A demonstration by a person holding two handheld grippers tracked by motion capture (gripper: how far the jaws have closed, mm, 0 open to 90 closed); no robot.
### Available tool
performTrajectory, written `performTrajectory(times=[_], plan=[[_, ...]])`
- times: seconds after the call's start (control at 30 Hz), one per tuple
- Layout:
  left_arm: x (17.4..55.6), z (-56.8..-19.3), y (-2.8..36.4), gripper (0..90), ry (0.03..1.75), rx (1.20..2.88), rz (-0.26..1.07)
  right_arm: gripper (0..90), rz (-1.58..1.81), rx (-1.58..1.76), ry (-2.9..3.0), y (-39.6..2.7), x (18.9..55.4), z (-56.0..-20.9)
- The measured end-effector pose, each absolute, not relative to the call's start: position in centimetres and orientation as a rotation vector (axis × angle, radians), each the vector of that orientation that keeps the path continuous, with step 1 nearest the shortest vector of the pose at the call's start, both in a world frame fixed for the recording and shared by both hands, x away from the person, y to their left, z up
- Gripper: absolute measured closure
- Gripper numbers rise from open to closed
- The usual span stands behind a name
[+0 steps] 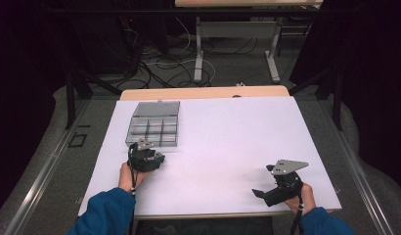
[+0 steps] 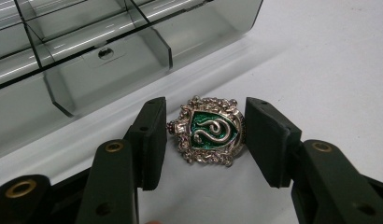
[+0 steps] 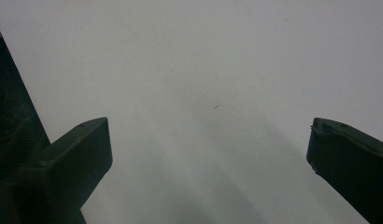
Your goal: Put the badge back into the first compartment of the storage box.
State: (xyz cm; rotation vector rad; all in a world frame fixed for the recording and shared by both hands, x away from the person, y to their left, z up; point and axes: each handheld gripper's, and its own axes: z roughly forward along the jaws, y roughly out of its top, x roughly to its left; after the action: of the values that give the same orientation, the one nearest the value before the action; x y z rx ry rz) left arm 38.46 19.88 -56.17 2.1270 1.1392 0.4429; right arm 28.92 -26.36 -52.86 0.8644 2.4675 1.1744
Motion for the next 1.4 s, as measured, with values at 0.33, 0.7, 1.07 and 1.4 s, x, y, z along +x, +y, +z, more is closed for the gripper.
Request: performTrajectory(times=[0.33, 0.7, 1.07, 1.4], plan=[[38.47, -56.12, 19.93, 50.9, 1.126, 2.134, 0.431, 0.0, 1.173, 0.849, 2.469, -26.4, 28.98, -52.84], [38.41, -55.99, 19.94, 50.9, 1.121, 2.142, 0.433, 0.0, 1.172, 0.859, 2.467, -26.38, 28.92, -52.83], [38.36, -55.6, 20.26, 50.9, 1.134, 2.111, 0.434, 0.0, 1.171, 0.843, 2.469, -26.45, 28.99, -52.81], [38.29, -55.46, 20.39, 50.9, 1.141, 2.106, 0.446, 0.0, 1.168, 0.846, 2.477, -26.46, 28.97, -52.77]])
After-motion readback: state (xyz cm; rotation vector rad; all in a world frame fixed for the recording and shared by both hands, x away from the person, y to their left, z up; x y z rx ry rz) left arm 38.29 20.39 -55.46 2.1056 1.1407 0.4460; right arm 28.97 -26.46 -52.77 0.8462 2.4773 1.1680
